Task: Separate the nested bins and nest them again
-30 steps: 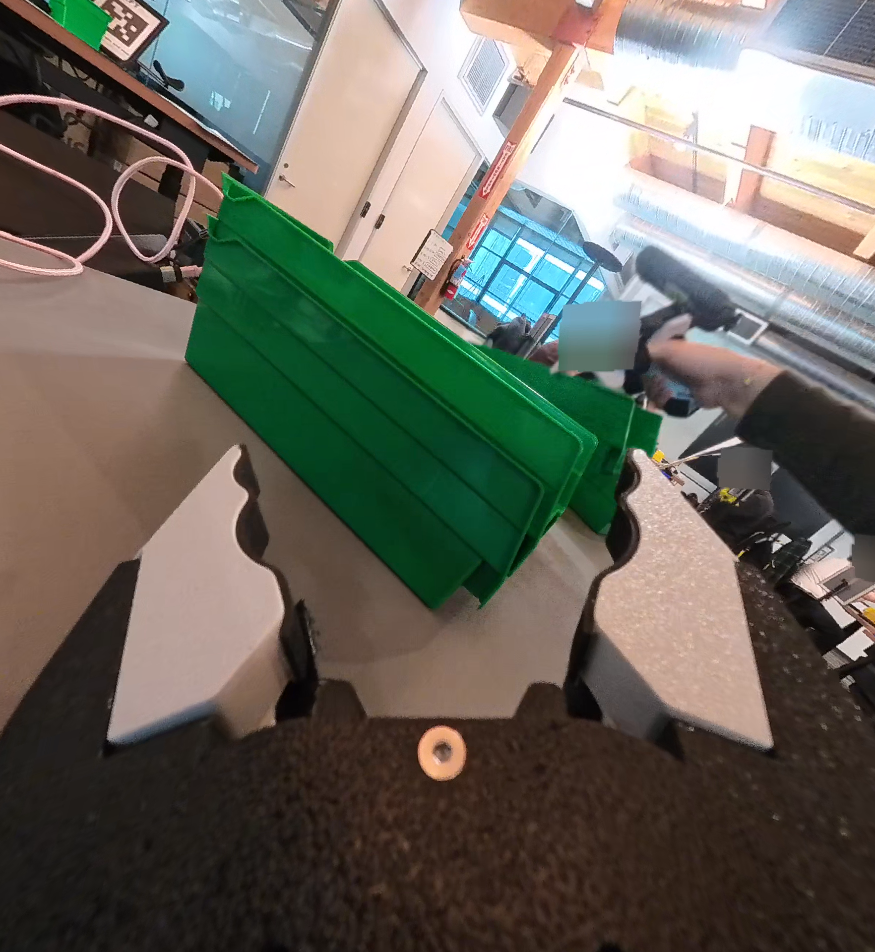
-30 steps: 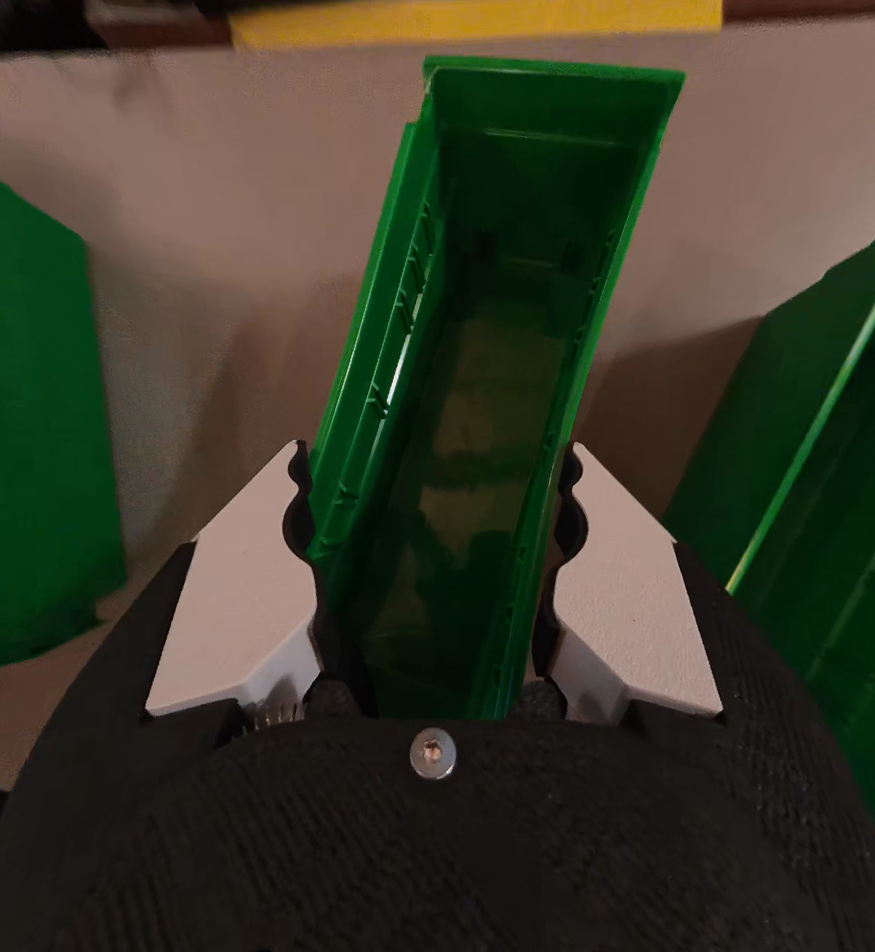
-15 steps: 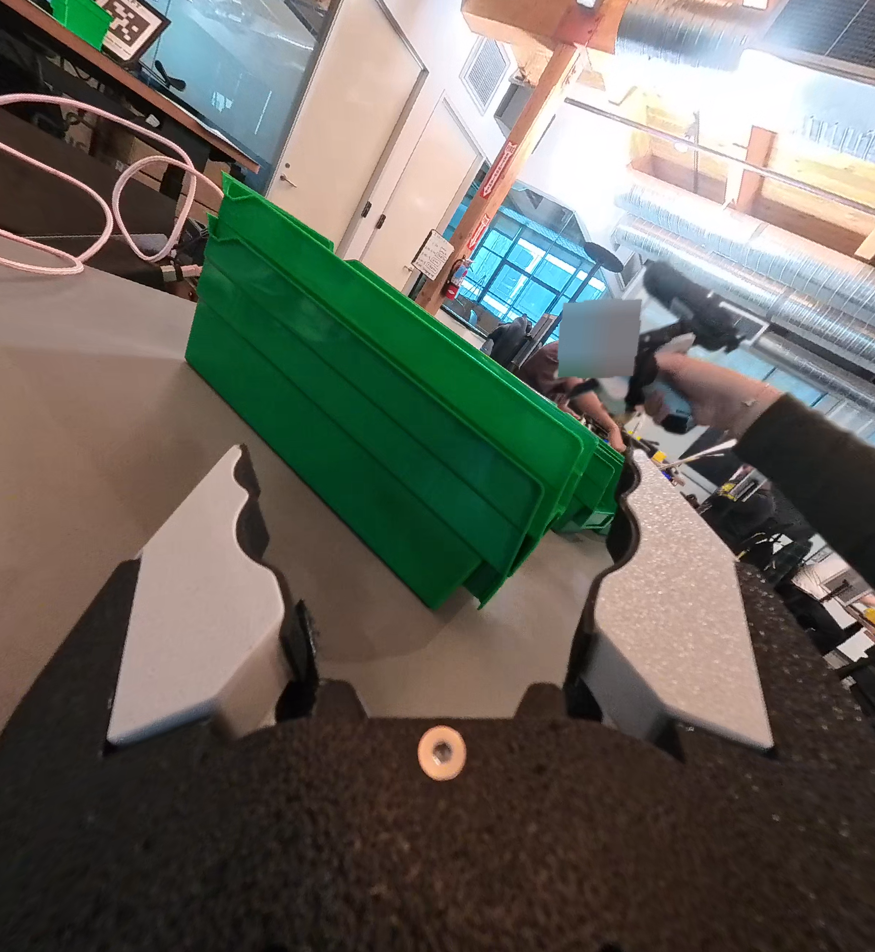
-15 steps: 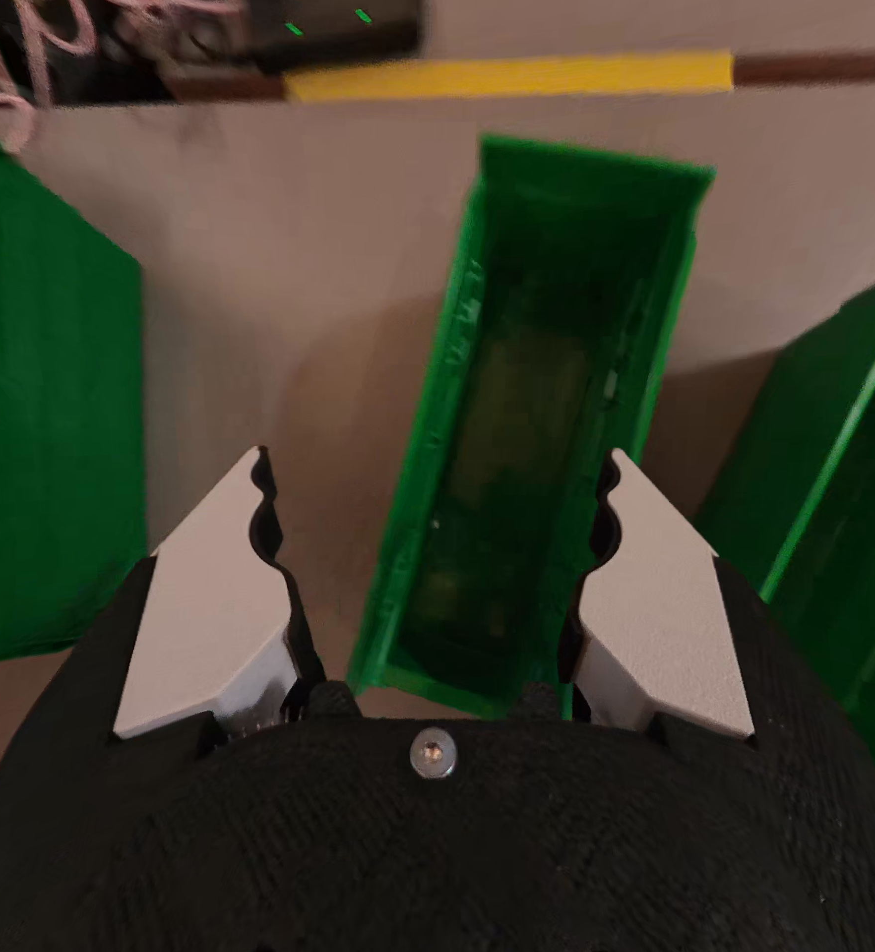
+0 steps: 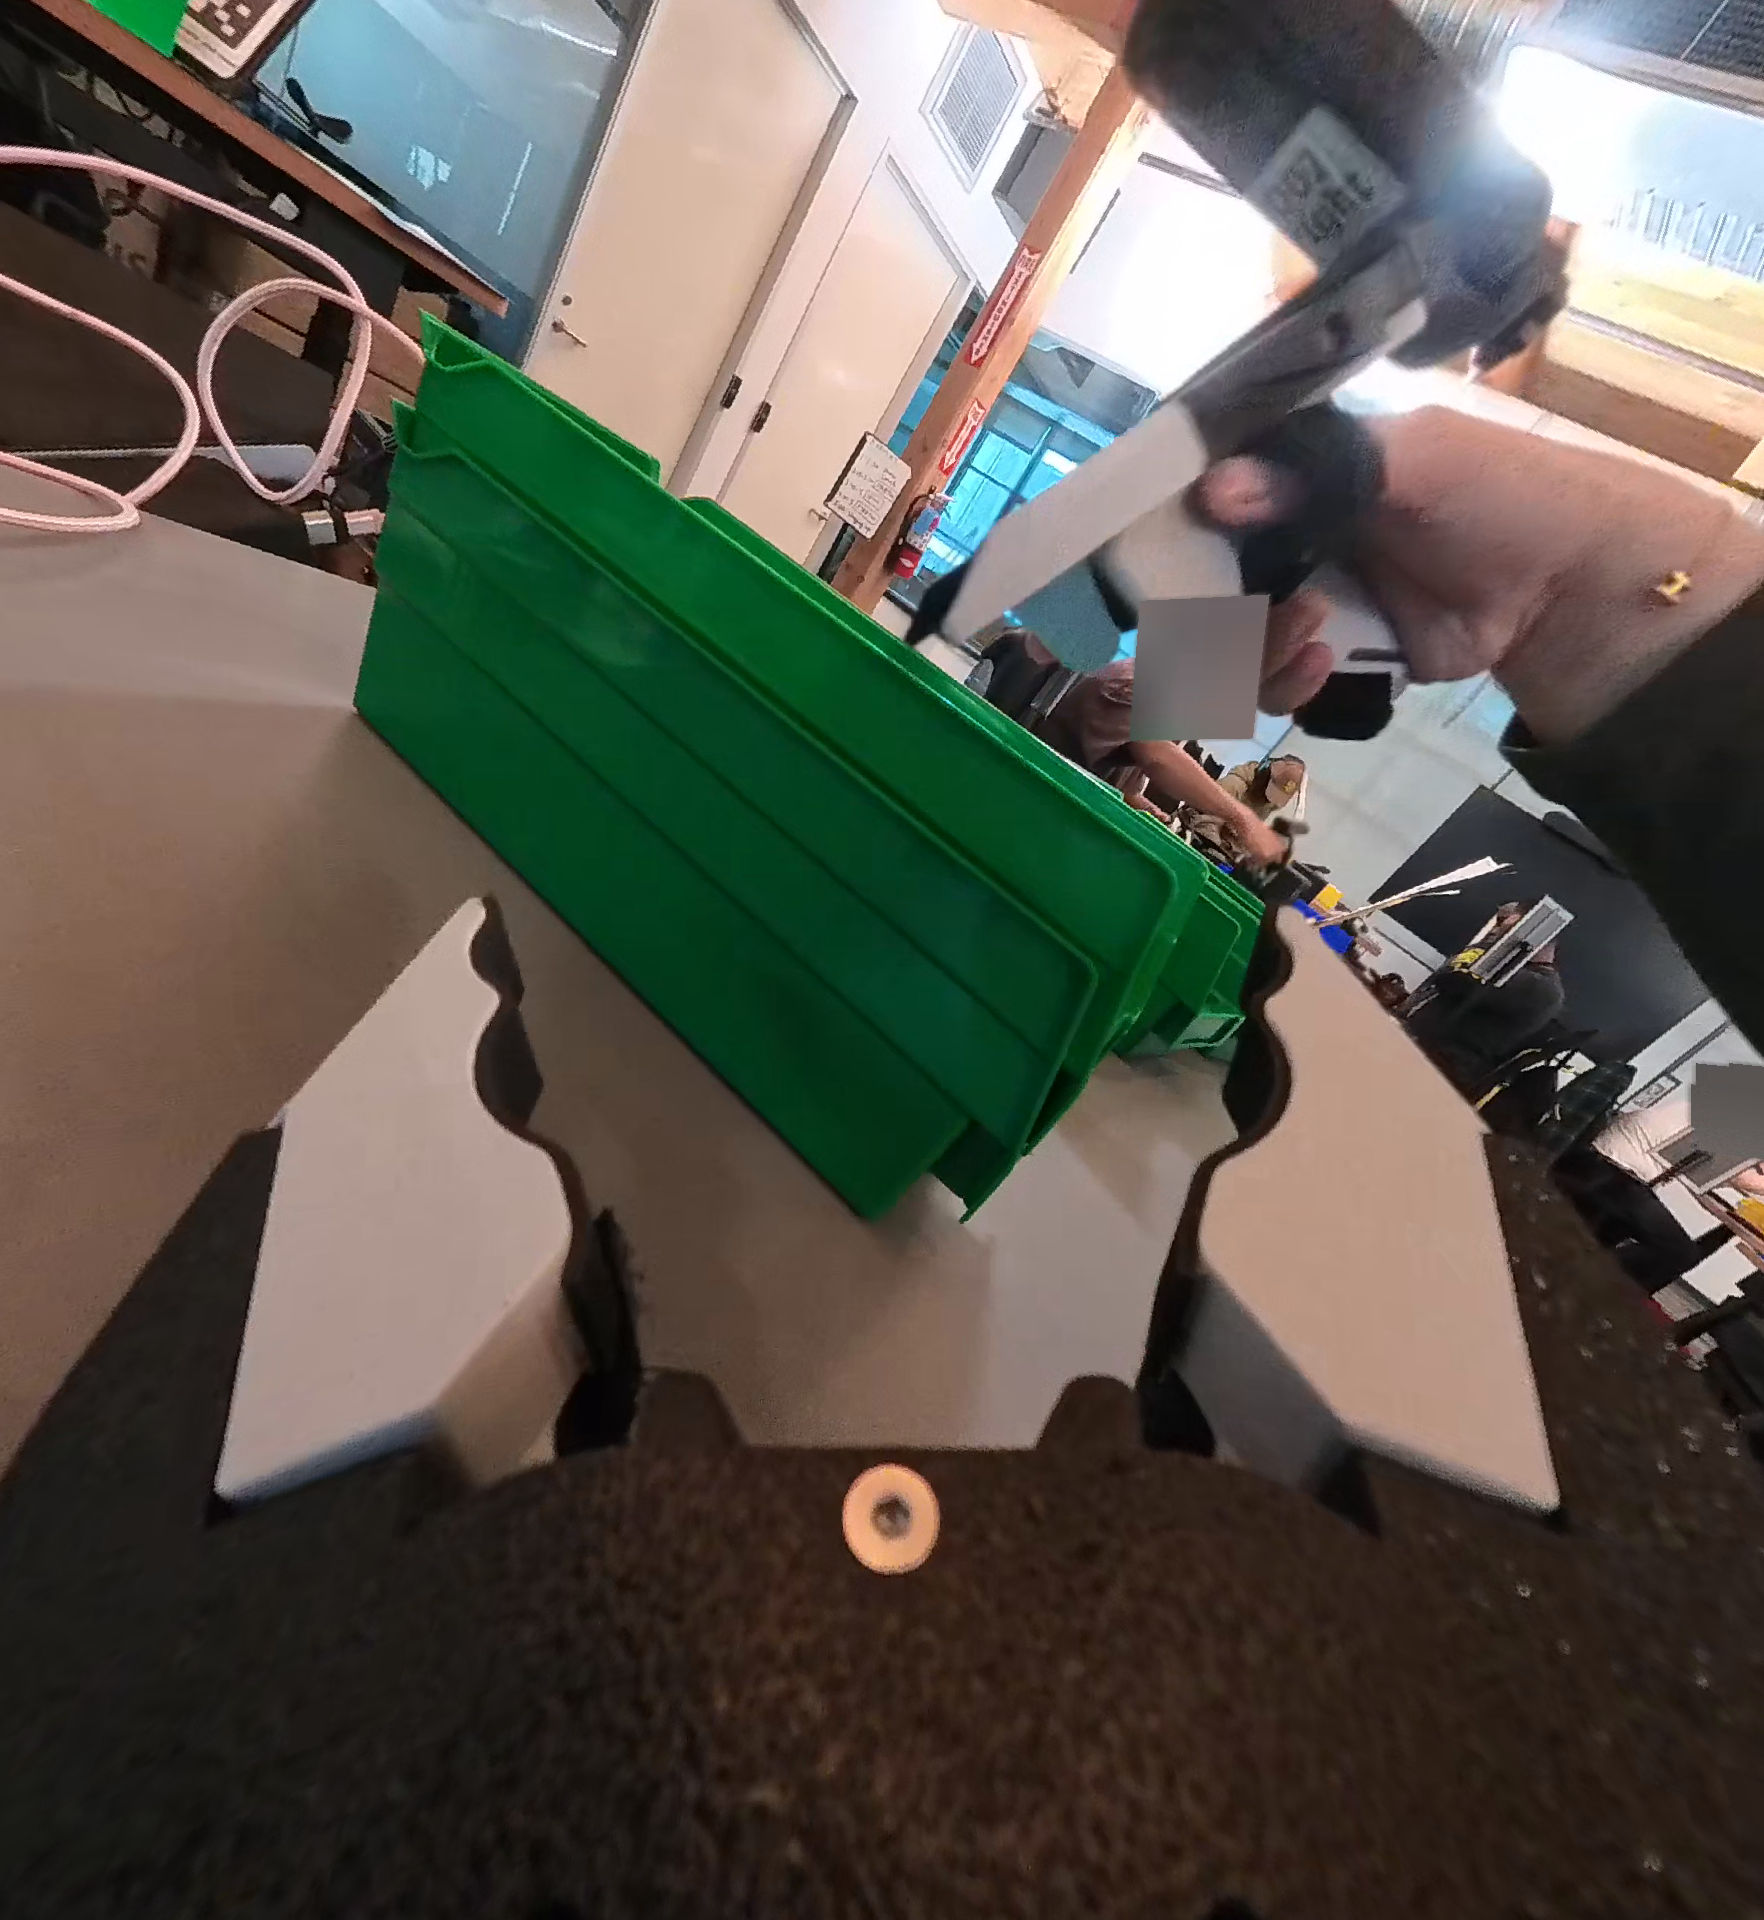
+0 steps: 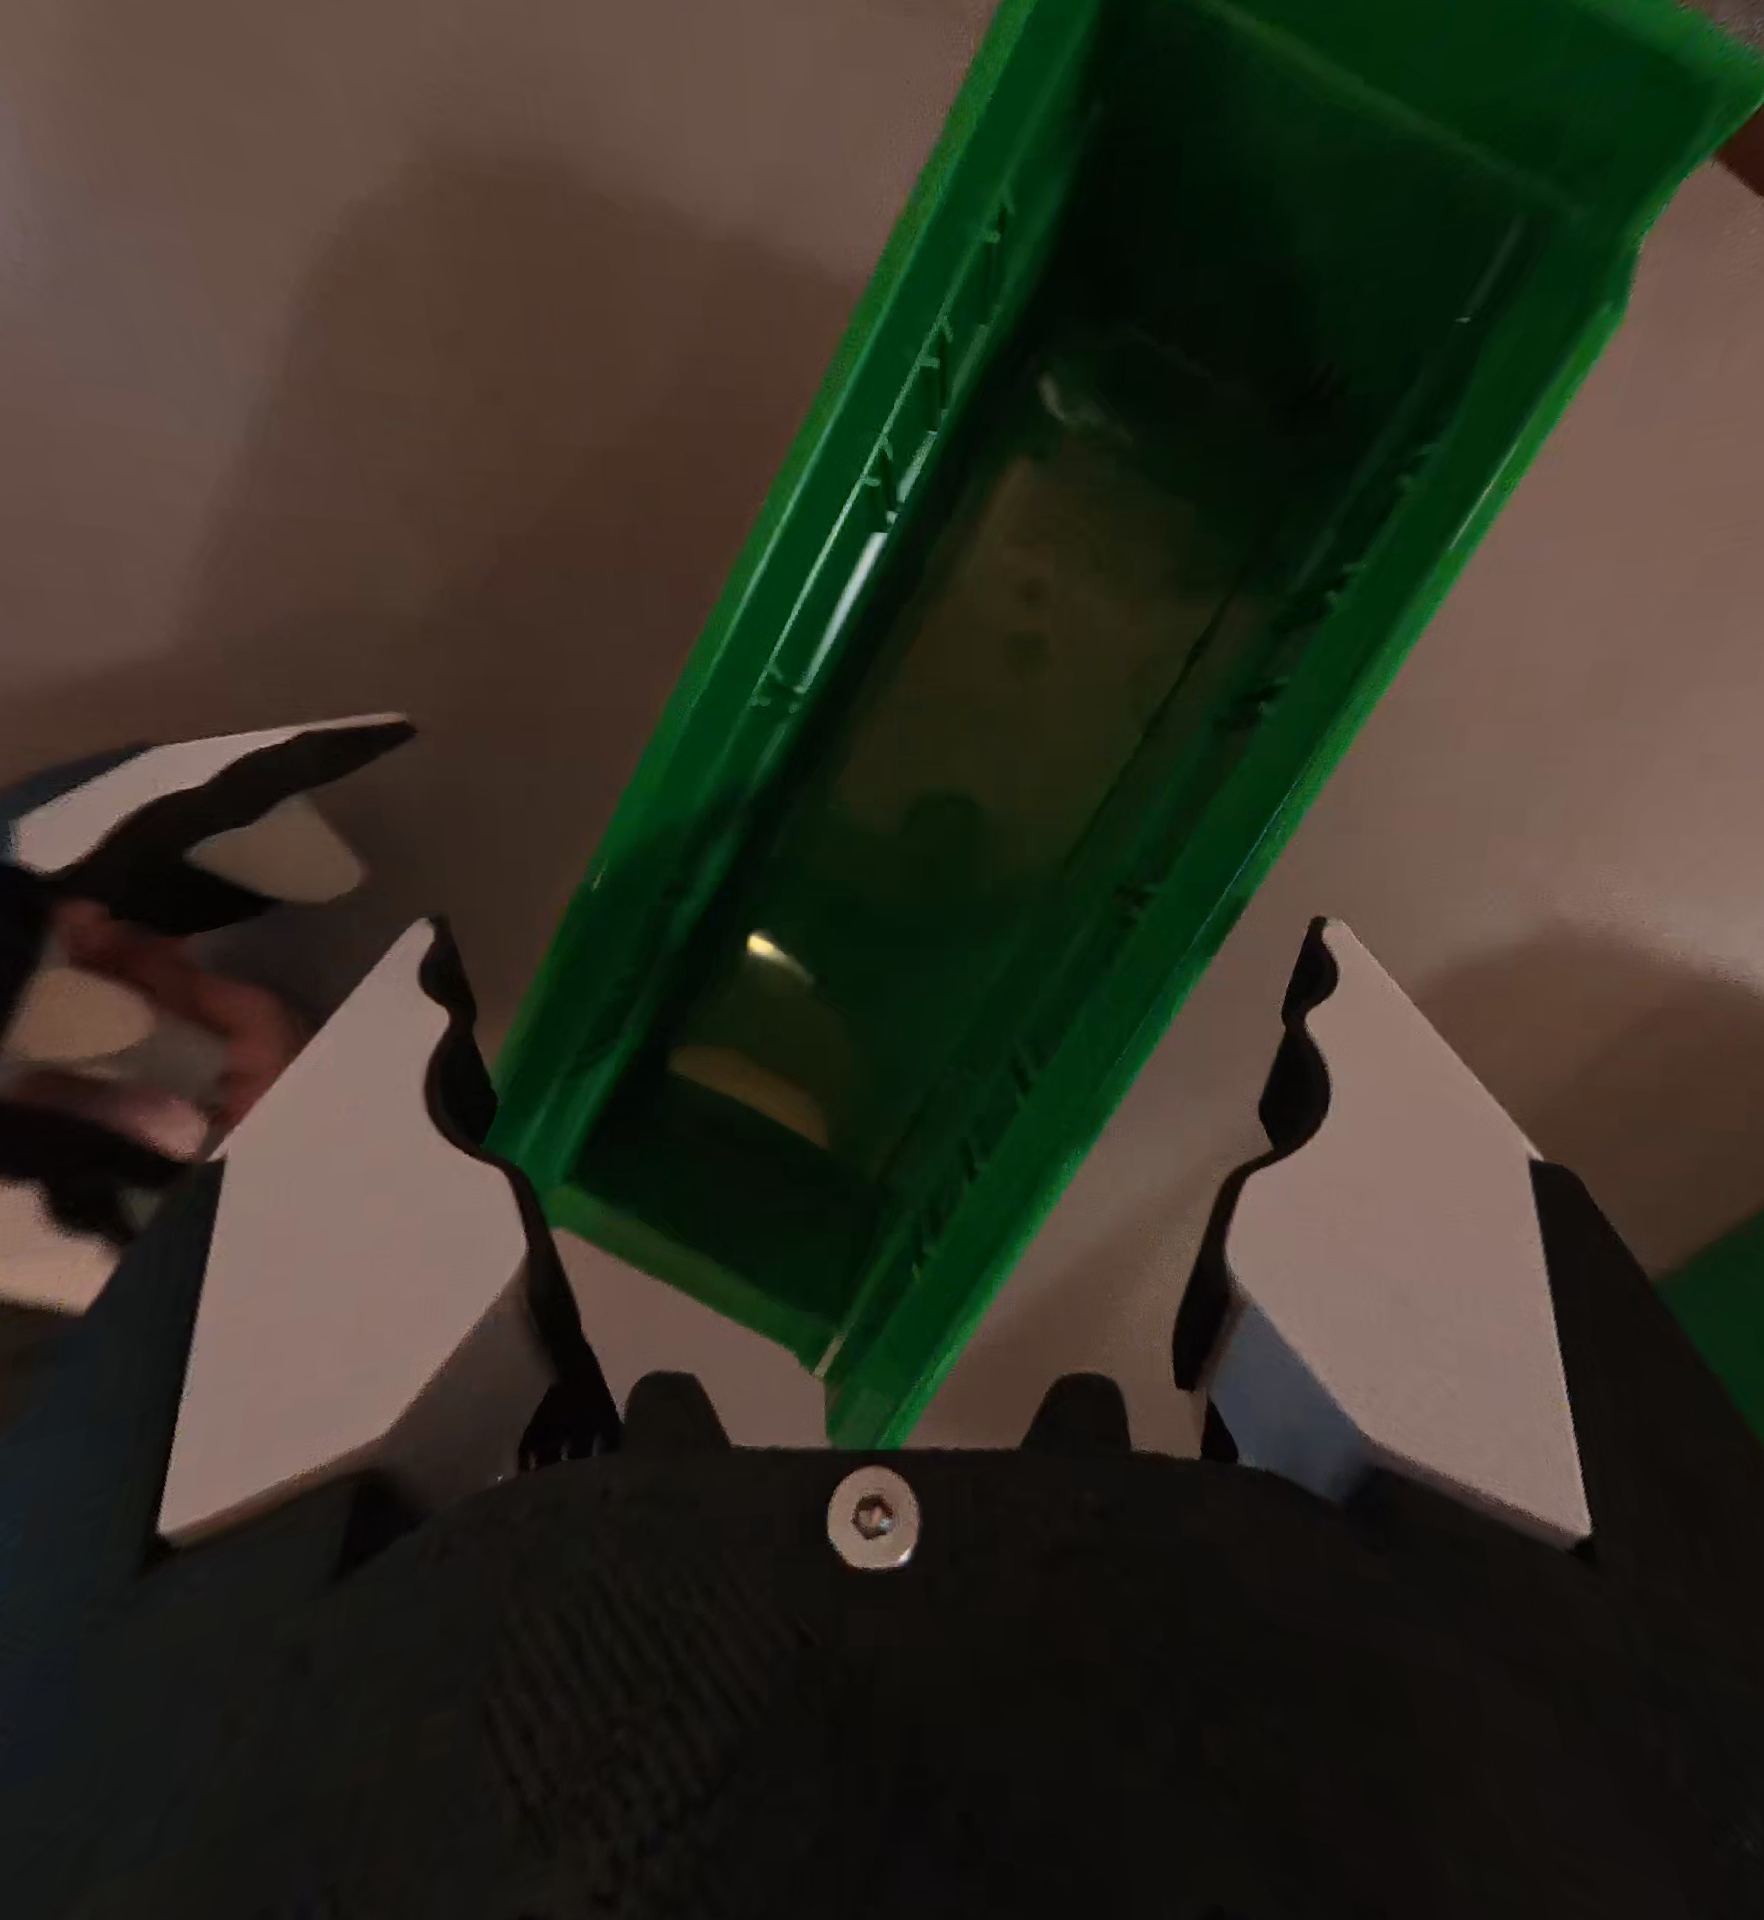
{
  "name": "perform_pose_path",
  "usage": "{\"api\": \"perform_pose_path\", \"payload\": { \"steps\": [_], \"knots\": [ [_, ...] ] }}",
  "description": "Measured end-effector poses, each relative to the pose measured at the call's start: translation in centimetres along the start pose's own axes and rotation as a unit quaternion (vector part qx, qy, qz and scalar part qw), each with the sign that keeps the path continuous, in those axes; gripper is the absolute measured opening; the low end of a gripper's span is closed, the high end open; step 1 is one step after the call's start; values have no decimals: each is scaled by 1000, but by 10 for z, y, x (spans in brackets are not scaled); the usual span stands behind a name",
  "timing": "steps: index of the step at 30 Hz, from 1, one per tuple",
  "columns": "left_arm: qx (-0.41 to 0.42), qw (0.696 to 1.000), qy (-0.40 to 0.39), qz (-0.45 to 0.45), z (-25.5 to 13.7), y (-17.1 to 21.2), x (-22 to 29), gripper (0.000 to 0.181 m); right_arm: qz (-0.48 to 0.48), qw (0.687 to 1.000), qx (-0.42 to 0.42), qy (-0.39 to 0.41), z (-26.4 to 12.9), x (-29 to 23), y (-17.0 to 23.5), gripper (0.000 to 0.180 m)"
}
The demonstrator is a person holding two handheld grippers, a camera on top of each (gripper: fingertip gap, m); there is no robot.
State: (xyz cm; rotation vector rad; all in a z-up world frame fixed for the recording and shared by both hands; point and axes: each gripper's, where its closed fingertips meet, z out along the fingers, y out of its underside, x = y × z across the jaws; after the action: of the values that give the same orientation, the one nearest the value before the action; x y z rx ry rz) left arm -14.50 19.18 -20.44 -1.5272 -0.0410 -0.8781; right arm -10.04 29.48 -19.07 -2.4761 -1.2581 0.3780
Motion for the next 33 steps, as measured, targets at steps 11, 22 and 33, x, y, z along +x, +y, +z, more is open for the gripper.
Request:
{"api": "perform_pose_path", "payload": {
  "steps": [11,22,33],
  "knots": [
    [-3,1000,1,-2,2,0,0,135,13,995,-62,77,9,1,-4,111],
    [70,997,-35,21,-10,-26,-7,131,-13,997,-43,55,18,-45,-32,101],
    [97,995,-37,8,-17,-36,-11,133,-19,997,-17,66,4,-49,-48,97]
  ]
}}
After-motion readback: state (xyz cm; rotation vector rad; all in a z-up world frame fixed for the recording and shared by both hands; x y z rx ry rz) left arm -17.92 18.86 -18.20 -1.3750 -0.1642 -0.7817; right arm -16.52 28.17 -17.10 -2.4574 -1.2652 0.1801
